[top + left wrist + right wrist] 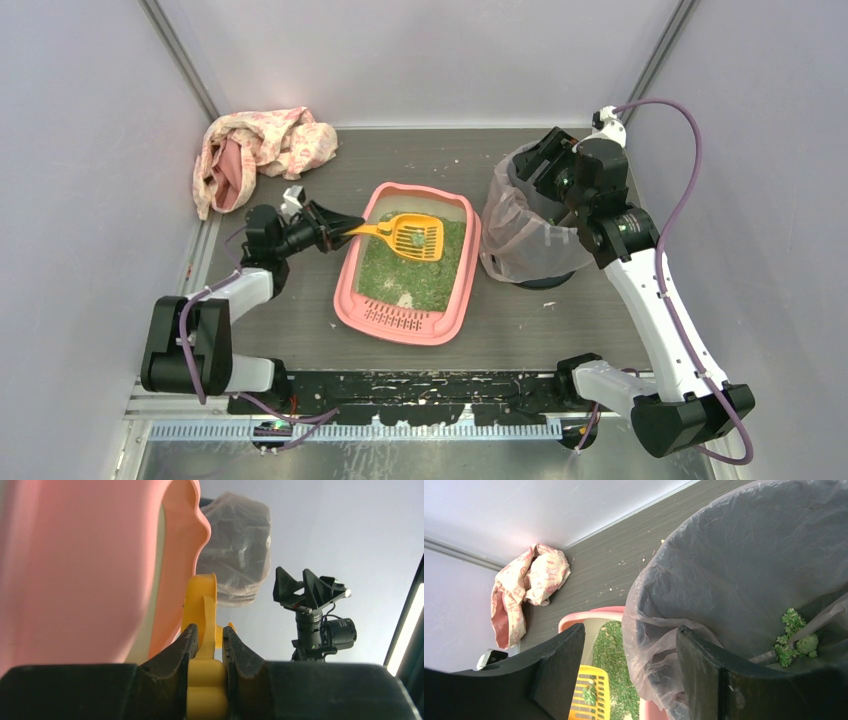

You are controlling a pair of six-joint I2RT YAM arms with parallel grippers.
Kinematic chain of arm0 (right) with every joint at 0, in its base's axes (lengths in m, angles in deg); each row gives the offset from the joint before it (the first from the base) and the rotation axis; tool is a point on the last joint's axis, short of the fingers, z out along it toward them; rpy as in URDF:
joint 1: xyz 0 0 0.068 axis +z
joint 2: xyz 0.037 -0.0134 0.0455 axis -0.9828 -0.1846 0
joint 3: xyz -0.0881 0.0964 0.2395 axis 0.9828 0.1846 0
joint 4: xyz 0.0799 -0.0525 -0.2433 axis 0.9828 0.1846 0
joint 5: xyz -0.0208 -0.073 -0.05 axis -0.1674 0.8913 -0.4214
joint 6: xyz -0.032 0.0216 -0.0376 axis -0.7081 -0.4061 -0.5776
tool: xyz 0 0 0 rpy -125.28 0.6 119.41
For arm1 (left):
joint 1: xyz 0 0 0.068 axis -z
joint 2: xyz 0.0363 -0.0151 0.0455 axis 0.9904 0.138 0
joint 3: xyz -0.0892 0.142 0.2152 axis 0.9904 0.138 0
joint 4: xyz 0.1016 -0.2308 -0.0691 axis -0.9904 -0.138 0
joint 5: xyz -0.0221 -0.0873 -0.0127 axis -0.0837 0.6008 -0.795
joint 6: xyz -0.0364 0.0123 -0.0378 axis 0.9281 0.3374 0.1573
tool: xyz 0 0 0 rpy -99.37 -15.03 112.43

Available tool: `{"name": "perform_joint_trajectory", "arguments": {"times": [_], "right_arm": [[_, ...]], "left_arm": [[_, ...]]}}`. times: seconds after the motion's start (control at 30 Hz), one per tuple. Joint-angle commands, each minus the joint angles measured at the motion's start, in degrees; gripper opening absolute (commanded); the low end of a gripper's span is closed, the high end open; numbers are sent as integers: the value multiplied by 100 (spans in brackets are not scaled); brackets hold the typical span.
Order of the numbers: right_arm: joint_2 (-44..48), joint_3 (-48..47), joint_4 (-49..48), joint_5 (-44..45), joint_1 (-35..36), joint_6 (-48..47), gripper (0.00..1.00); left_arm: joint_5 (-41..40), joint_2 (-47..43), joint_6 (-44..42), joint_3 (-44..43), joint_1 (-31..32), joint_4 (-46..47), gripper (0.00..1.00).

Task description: Clean the litter box

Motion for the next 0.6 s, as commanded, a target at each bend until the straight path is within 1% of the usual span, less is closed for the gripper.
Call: {"name": "perform_joint_trajectory", "arguments": {"times": [0.0,0.1,0.23,0.37,0.47,0.57], "right_arm": [[129,-23,-225,-6,-33,-18,72],[153,-119,-228,-42,-26,-44,72],[92,-443,-76,-44,-31,-178,72],[129,-672,-52,-34,-41,-142,71],[174,-851,-41,2,-67,-95,71],[311,-1007,-121,251,-79,-67,71]], "left_arm": [[-349,39,241,-476,345,486,0],[-447,39,221,-1053,393,53,0],[-529,90,-132,-1854,439,-1045,0],[-624,429,123,-2395,616,-989,0],[-725,795,118,-3050,879,-1192,0],[-864,1287,126,-3763,1228,-1243,0]]}}
